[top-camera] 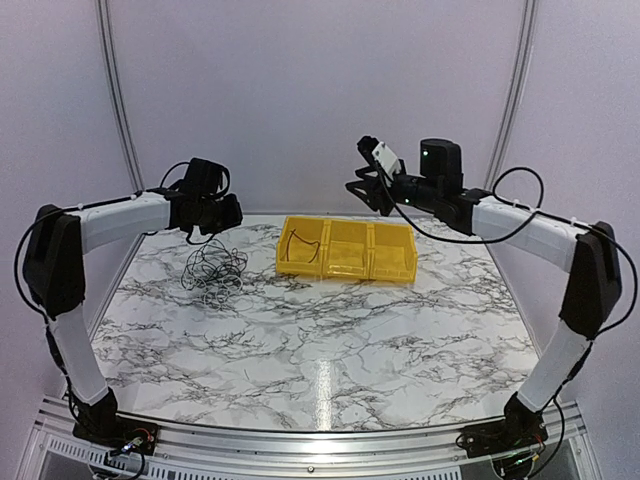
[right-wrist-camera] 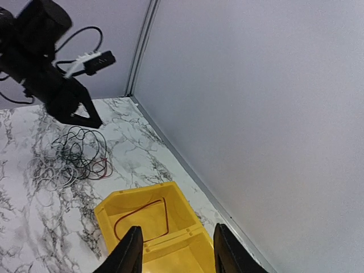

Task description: Untangle the cables

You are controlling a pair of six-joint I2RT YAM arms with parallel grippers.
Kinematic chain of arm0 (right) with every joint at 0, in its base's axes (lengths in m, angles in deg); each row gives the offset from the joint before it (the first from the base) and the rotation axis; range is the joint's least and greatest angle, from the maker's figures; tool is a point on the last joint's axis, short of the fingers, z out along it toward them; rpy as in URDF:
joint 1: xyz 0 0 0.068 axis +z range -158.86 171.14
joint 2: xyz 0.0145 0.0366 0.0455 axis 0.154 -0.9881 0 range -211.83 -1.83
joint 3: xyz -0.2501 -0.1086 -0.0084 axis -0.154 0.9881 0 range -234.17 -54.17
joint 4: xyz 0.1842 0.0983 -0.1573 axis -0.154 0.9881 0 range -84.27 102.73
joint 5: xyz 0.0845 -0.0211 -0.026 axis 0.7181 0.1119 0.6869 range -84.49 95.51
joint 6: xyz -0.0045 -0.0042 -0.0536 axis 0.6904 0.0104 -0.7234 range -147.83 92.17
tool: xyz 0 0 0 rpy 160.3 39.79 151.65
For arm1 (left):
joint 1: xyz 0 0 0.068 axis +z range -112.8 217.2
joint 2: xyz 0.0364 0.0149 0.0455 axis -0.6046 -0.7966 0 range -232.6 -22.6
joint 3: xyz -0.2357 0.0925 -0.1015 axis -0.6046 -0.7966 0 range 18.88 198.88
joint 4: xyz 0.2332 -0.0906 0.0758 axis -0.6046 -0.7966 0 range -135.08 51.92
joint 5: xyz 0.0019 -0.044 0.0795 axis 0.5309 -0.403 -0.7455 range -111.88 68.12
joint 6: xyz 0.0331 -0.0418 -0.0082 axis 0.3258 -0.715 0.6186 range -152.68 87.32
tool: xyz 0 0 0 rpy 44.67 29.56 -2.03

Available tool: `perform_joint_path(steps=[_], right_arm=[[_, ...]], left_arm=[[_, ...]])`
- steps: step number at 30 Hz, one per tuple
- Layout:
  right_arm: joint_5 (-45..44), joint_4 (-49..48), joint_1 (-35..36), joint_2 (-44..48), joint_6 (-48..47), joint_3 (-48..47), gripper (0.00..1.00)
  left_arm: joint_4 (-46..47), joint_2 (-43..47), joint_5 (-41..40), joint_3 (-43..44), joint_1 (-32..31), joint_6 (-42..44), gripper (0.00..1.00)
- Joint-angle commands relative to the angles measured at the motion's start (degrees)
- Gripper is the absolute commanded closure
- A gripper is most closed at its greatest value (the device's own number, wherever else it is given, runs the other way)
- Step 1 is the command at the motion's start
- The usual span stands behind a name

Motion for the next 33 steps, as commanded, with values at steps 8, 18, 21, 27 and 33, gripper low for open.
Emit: perform_joint_path(steps=[8,18,21,27,33], right_arm=[[5.4,5.6,-1.6,19.6,-0.8,23.1,0.57],[6.1,5.6,-1.7,20.9,-0.6,25.2,0.57],[6.2,5.4,-1.7,20.9,-0.2,25.4,0.57],[6.8,5.0,-1.7,20.8,0.2,26.0,0.57],[7.1,4.9,-1.7,20.5,0.5,26.0,0.57]], left_arm=[[-15.5,-15.4,-3.7,14.1,0.1,-9.6,0.67],[-25.2,-24.3,-8.6,24.6,0.7,-13.1,0.7],[-26.4,-25.3,-9.8,25.4,0.7,-13.5,0.71],[-26.5,-28.5,-7.9,26.5,1.5,-13.0,0.72],[-26.5,-30.4,-8.2,28.9,1.8,-10.9,0.86]])
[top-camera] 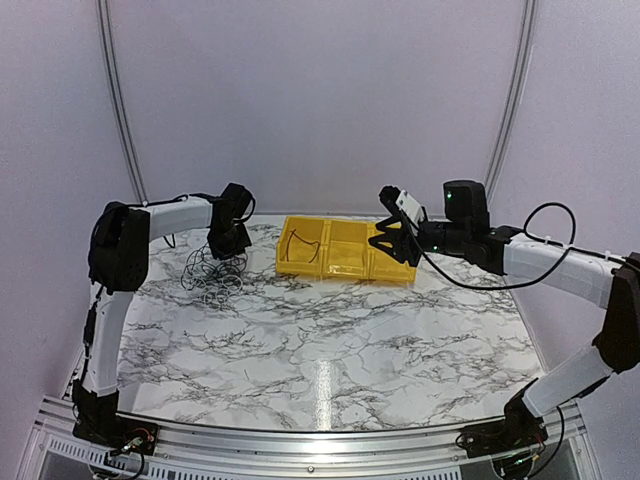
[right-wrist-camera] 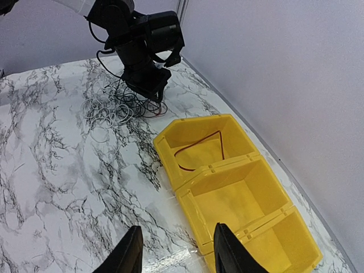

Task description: Untangle the cables

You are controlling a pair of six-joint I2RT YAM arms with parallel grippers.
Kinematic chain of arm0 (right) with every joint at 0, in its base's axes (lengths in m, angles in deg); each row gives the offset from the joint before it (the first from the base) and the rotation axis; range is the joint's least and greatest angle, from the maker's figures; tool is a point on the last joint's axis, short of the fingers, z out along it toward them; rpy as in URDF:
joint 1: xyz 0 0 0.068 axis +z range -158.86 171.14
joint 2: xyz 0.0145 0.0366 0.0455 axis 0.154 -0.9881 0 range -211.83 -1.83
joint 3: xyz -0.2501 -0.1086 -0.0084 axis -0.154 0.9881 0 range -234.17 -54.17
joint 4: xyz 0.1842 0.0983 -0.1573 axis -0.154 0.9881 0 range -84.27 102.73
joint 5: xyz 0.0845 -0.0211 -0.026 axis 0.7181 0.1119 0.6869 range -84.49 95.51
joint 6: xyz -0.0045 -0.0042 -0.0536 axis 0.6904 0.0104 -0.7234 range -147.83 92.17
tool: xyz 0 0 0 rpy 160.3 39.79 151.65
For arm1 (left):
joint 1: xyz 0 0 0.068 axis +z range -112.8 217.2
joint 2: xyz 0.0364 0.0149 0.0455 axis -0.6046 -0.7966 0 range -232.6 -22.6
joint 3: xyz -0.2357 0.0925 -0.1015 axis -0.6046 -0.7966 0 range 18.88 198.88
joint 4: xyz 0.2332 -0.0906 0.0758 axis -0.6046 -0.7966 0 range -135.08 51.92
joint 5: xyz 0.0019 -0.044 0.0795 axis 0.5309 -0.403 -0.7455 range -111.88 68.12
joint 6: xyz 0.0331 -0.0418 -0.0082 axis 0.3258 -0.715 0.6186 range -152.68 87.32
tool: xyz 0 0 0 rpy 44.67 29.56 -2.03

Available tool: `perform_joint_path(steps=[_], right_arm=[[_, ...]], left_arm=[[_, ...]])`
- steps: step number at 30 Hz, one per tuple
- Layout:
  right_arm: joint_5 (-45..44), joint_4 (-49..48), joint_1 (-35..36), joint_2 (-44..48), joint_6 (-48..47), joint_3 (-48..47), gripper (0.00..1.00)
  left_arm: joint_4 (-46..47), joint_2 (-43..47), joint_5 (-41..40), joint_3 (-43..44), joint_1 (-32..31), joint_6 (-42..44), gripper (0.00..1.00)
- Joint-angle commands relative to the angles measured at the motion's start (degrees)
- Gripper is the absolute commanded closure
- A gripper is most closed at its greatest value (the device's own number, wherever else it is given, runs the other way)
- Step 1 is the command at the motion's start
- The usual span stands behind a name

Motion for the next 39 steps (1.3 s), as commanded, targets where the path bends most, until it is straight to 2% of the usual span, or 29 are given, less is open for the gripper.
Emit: perform_joint_path(steps=[1,2,3,7,14,21,26,32,39], right_arm=[[1.0,-0.9,-0.3,1.0,1.1,-0.2,0.57],[1.0,-1.0,-0.3,0.9,1.1,-0.3,0.57],[1.1,-1.1,-0.2,0.8,1.1,-0.3,0.57],[2.2,-0.9,-0.3,-0.3,0.6,-1.3,0.57],[5.7,-1.1,-0.2,-3.8,1.8,-4.3,0.58],[7.4,-1.3,0.5,-8.7,3.2,-8.4,0.6],[8.0,-1.0,1.7,-11.0,3.7,-10.7,0.6],[7.7,-1.1,3.4,-11.5,3.7,-10.8,0.6],[7.4,-0.6,4.0,-10.6,3.0,-9.7,0.6]], left_arm=[[-2.1,-0.3,-1.3,2.1,0.4,1.7,0.92],[-2.1,0.3,-1.9,2.0,0.4,2.0,0.98],[-2.1,1.0,-2.6,1.8,0.4,2.4,1.0],[-2.1,6.5,-3.7,-0.7,0.2,5.4,1.0],[-1.6,21.5,-4.9,-8.2,0.1,13.5,1.0],[-1.4,34.1,-7.8,-7.2,0.1,23.7,1.0],[3.3,41.2,-8.1,-8.3,-0.1,31.5,1.0],[12.7,49.2,-9.8,-14.3,0.0,35.7,1.0],[14.5,50.4,-2.9,-5.7,-0.1,38.1,1.0]])
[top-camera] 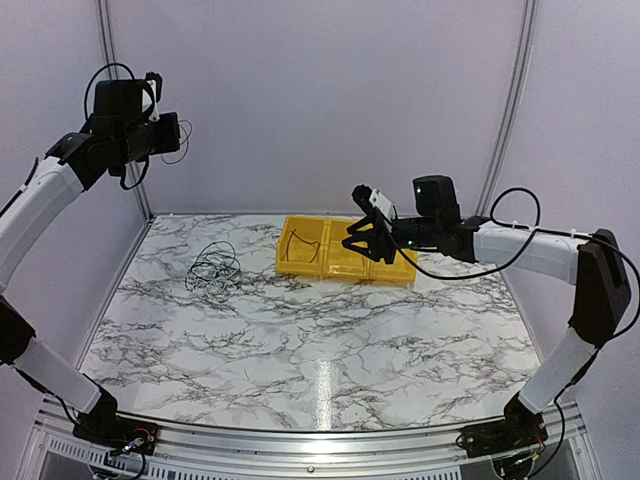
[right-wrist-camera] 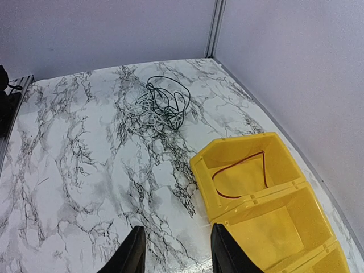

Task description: Untangle the cables

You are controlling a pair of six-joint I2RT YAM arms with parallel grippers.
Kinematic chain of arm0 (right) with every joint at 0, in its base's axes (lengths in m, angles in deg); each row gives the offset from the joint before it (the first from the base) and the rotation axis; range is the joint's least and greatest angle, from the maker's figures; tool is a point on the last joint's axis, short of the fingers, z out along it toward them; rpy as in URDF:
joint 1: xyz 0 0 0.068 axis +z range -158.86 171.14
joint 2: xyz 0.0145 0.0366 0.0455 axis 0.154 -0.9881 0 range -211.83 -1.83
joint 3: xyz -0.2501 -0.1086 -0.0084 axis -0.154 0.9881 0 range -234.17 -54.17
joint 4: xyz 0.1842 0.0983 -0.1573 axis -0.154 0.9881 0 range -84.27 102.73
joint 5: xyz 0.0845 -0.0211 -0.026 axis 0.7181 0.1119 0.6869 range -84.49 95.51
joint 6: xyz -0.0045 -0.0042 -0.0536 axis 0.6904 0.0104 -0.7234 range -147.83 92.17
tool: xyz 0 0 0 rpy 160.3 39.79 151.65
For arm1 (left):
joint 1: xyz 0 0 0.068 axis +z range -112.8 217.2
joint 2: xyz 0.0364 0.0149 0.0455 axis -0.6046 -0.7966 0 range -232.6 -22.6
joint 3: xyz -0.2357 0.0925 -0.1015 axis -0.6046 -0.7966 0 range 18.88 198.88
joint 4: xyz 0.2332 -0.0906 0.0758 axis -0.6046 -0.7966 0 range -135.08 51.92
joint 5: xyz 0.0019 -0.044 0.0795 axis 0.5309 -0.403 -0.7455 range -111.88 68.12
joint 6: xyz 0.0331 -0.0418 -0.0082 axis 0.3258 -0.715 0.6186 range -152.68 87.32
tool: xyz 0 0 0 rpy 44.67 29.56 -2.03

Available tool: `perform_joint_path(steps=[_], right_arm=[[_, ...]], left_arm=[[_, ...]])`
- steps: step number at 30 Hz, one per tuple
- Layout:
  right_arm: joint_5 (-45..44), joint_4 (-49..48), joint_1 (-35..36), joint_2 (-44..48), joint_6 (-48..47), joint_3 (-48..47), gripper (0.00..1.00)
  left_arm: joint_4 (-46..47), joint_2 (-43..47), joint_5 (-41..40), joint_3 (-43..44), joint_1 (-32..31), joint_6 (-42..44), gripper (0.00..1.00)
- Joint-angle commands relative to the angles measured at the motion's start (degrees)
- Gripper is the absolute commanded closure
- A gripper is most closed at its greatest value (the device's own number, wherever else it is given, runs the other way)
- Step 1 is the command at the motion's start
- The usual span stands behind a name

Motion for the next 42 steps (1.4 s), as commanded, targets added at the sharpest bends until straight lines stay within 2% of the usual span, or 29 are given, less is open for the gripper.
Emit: perform_joint_path(steps=[1,5,10,14,19,24,30,42], right_arm=[[0.4,-0.2,0.5,0.8,0.1,-1.0,0.6],[-0.1,-0.6,0.5,0.9,0.2,-0.9,0.6],[-1.8,0.1,-0.2,1.9,-1.0,-0.6,0.6],[-2.0,3.4,-3.3,2.7,-1.4,0.2,0.6],[-2.4,7.6,-7.2,3.1,-3.8,0.7,0.6],[-2.8,8.4,-10.0,4.5,-4.0,2.2,0.61],[-3.5,8.0,-11.7,7.5,-4.1,4.8,0.61],[-4.6,6.4,-12.3,12.3,-4.4,10.1,0.6]], left_arm=[[4.4,0.6,3.5,6.9,-0.3,2.9,1.0],[4.9,-0.5,7.2,8.6,-0.3,0.7,1.0],[6.1,-2.5,15.0,5.6,-0.7,-4.9,1.0],[9.5,-4.5,19.1,1.2,-2.2,-9.7,1.0],[11.0,-10.5,23.2,0.0,-5.0,-14.4,1.0],[13.3,-18.8,23.9,1.1,-8.5,-18.2,1.0],[13.9,-29.5,25.7,6.7,-11.0,-19.8,1.0],[14.0,-43.9,25.4,14.6,-11.4,-23.2,1.0]])
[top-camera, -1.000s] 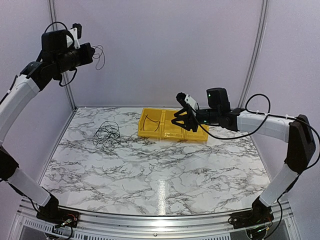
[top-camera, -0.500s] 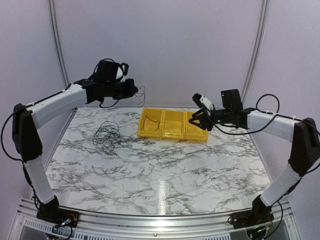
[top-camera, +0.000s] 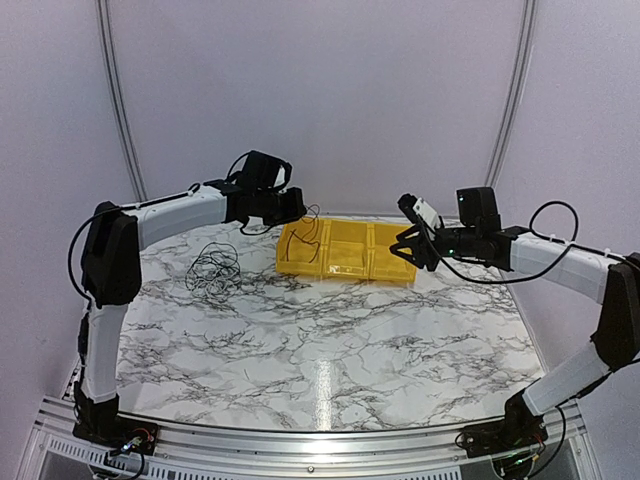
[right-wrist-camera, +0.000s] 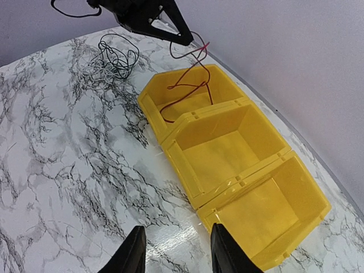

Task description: Untangle the cables

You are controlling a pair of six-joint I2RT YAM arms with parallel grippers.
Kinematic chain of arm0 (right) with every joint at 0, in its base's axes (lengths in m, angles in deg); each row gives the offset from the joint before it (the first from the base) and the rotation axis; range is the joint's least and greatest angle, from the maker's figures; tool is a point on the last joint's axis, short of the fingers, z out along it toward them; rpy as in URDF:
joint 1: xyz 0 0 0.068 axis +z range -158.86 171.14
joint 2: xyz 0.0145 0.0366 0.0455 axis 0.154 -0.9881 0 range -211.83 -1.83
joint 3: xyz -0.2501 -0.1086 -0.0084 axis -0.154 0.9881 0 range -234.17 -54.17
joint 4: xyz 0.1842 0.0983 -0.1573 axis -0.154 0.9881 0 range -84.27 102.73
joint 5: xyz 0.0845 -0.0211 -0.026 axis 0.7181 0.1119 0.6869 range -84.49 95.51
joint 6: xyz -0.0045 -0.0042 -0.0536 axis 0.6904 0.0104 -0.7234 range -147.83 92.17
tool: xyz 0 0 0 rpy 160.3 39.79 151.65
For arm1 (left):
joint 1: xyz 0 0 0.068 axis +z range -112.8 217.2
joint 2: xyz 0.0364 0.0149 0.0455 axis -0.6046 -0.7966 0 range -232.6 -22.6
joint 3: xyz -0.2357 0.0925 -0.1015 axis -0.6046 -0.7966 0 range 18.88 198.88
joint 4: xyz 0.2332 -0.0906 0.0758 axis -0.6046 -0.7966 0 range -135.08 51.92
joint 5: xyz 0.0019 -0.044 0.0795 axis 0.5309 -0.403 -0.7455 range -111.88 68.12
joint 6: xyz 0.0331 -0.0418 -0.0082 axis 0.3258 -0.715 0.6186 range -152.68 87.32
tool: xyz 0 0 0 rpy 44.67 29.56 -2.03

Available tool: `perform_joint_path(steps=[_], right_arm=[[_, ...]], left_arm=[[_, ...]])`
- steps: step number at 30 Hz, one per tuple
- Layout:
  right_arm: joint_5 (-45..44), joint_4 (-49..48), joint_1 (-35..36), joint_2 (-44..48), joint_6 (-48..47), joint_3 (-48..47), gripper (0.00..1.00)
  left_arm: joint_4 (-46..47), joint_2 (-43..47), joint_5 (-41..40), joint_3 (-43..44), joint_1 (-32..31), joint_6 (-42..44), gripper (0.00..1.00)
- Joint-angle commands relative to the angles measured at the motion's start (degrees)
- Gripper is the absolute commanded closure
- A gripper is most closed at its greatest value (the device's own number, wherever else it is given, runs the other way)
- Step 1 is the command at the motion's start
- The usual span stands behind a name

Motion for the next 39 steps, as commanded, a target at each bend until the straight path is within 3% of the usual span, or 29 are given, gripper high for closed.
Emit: perform_joint_path(steps=[1,3,6,14,26,31,34,39], right_arm=[[-0.8,-0.7,-0.7,1.7,-0.4,0.5,0.6],[-0.8,-0.7,-0.8,2.0,-0.4,0.8,0.6],[-0.8,-0.9,-0.8,2.1,-0.2,1.1,0.6],[-0.6,-1.3,-1.0,2.2,0.3,1.4,0.6],[3.0,2.6,0.3,-0.1,-4.1,-4.3,0.61],[-0.1,8.1,4.6,-2.8,-8.8,-10.2,0.62],[-4.5,11.3,6.7,-4.8,-11.5,-13.3,0.61],[-3.8,13.8,7.0,-9.0,-10.9,-17.3,0.61]], left_arm=[[1.7,-4.1,-0.1,3.4,0.1,-2.0,1.0],[1.7,-5.9,-1.0,4.5,0.1,-2.3,1.0],[1.4,-7.7,-4.2,5.4,0.2,-2.8,0.83],[-0.3,-4.4,-9.9,3.6,1.2,-1.5,0.65],[-9.5,16.0,-18.5,-15.2,3.2,4.8,0.59],[-15.6,21.6,-23.9,-21.0,6.8,6.7,0.4],[-17.6,23.1,-23.1,-23.4,10.5,6.4,0.39],[-17.4,22.7,-18.4,-26.8,14.5,9.3,0.39]])
